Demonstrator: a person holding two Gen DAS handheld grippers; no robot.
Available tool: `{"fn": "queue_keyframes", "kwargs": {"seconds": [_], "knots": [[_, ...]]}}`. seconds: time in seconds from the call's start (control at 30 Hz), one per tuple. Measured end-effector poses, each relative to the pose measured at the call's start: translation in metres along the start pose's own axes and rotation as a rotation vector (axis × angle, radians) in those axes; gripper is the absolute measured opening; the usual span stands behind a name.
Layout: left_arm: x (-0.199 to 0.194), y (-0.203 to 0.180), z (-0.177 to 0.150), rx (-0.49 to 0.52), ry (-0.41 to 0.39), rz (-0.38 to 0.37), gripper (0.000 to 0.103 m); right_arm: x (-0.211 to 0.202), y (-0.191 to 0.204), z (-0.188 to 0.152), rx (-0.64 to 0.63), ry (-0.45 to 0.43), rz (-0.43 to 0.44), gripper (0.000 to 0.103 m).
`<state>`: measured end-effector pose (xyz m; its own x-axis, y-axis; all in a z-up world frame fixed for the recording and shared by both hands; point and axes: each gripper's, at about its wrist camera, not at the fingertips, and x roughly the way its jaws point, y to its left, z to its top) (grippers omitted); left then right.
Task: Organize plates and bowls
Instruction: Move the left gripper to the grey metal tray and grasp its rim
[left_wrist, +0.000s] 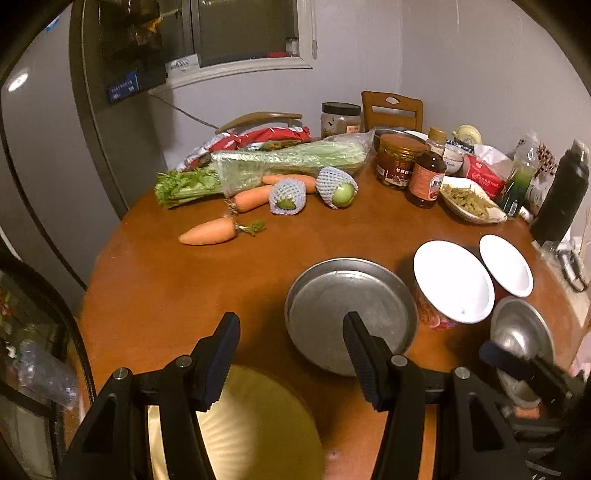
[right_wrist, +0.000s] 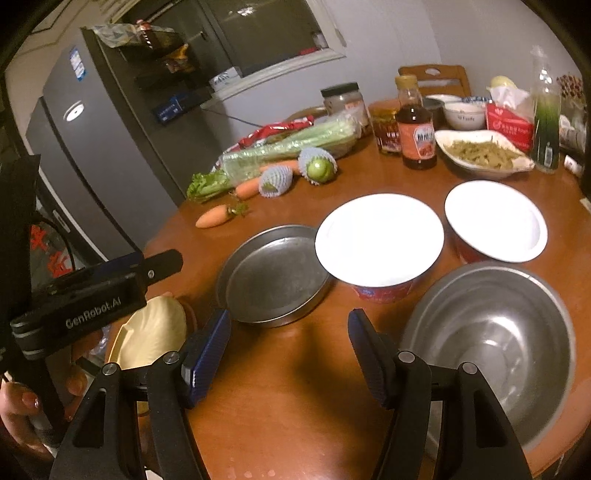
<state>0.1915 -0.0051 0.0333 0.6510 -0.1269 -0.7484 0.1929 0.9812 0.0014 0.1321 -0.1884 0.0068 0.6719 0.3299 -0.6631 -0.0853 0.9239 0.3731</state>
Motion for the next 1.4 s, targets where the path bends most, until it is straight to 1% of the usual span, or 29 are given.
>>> {"fn": "queue_keyframes", "kwargs": {"seconds": [0.13,0.27,0.3,0.37,0.47,0.57,0.6,0.67,0.73,0.8,0.87,0.93,1.07,1.13,1.2,1.23,1.3,1.33,1.37,1.4], "knots": [[0.021,0.003,0.008,0.0,0.033,0.019,0.058,0.013,0.001,-0.002,0.016,0.034,0.004,0.068],[0.042,0.002,0.012,0.014,0.079,0.008,0.058,0.029,-0.001,-0.002,0.053,0.069,0.017,0.068],[0.047,0.001,0.012,0.021,0.092,-0.007,0.058,0.032,-0.001,-0.001,0.059,0.075,0.016,0.068],[0.055,0.002,0.012,0.01,0.107,-0.018,0.058,0.037,0.0,0.002,0.06,0.07,-0.006,0.068],[0.065,0.0,0.014,0.027,0.12,0.015,0.058,0.045,0.001,0.006,0.066,0.068,-0.044,0.068],[0.068,-0.001,0.015,0.045,0.123,0.025,0.058,0.048,0.002,0.01,0.075,0.071,-0.043,0.068],[0.071,0.001,0.016,0.039,0.132,0.017,0.058,0.047,0.003,0.012,0.073,0.067,-0.041,0.068],[0.074,0.003,0.017,0.036,0.141,0.026,0.058,0.047,0.006,0.015,0.072,0.065,-0.034,0.068],[0.077,0.004,0.018,0.038,0.145,0.032,0.058,0.051,0.012,0.018,0.051,0.079,-0.039,0.068],[0.081,0.006,0.019,0.036,0.155,0.031,0.058,0.058,0.016,0.019,0.027,0.099,-0.076,0.068],[0.084,0.007,0.019,0.036,0.169,0.028,0.058,0.067,0.013,0.018,0.043,0.144,-0.093,0.068],[0.088,0.007,0.018,0.038,0.182,0.027,0.058,0.074,0.01,0.017,0.071,0.171,-0.094,0.068],[0.094,0.007,0.017,0.028,0.204,-0.009,0.057,0.086,0.012,0.019,0.084,0.198,-0.09,0.068],[0.099,0.007,0.016,0.031,0.218,0.012,0.055,0.092,0.013,0.017,0.08,0.203,-0.109,0.068],[0.105,0.008,0.014,0.035,0.235,0.032,0.042,0.094,0.013,0.016,0.058,0.175,-0.098,0.068],[0.109,0.008,0.013,0.031,0.247,0.02,0.04,0.095,0.013,0.016,0.044,0.171,-0.096,0.068],[0.115,0.009,0.009,0.018,0.282,-0.016,0.029,0.096,0.014,0.016,0.028,0.158,-0.096,0.067],[0.114,0.009,0.008,0.024,0.263,-0.014,0.024,0.097,0.013,0.016,0.024,0.155,-0.091,0.063],[0.114,0.008,0.008,0.032,0.263,-0.01,0.02,0.097,0.013,0.017,0.017,0.145,-0.093,0.057],[0.114,0.007,0.006,0.045,0.262,0.004,0.02,0.098,0.012,0.017,0.014,0.142,-0.091,0.054]]}}
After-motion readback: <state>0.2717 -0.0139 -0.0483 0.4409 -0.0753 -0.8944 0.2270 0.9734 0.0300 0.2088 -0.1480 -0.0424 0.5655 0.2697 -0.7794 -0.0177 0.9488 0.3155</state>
